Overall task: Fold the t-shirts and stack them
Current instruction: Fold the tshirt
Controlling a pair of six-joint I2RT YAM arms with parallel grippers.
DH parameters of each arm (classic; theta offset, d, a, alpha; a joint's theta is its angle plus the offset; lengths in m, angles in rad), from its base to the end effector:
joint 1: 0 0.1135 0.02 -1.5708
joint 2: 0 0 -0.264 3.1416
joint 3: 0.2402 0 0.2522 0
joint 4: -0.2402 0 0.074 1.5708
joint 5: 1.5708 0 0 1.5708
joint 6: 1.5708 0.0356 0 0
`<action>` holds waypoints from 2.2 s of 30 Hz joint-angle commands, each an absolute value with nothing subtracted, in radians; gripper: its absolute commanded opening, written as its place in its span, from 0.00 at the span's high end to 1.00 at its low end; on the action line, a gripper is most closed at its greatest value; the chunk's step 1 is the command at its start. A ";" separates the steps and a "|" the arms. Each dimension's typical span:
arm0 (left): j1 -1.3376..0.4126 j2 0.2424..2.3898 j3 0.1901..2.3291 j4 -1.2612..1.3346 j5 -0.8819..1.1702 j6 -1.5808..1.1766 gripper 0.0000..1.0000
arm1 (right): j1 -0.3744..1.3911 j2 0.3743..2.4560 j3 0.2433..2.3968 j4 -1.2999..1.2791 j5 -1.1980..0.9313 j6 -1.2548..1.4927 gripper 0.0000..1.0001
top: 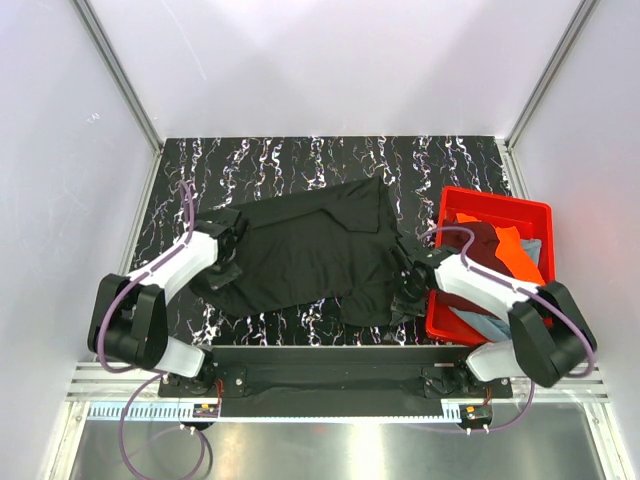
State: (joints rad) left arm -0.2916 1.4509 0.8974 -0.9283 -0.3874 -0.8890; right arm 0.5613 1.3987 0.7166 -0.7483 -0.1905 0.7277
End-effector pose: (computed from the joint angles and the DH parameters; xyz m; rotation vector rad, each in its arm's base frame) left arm 0.2317 -0.0555 0.1913 -0.8555 2.6946 0.3906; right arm 0.1810 0.1217 0.1579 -0.2382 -3.1083 -0.3698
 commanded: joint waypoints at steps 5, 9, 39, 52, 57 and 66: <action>-0.233 1.307 0.874 -1.020 -0.433 -0.948 1.00 | 0.555 1.308 0.914 -0.894 -0.041 0.681 1.00; -0.183 1.240 0.877 -1.049 -0.434 -0.939 1.00 | 0.509 1.327 0.983 -0.922 -0.066 0.652 1.00; 0.032 1.496 1.172 -1.003 -0.474 -0.769 1.00 | 0.295 1.833 1.746 -1.045 -0.109 0.420 1.00; 0.061 1.611 1.239 -0.977 -0.446 -0.729 1.00 | 0.270 2.025 1.976 -1.075 -0.153 0.394 1.00; 0.061 1.635 1.256 -0.960 -0.433 -0.716 1.00 | 0.264 2.069 2.040 -1.081 -0.153 0.385 1.00; 0.063 1.687 1.301 -0.959 -0.440 -0.709 1.00 | 0.255 2.190 2.216 -1.121 -0.175 0.373 1.00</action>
State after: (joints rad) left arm 0.0544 1.6768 1.2526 -0.9741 -0.4236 -0.7254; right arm 0.2665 2.1605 2.1330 -1.0985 -0.1547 0.3965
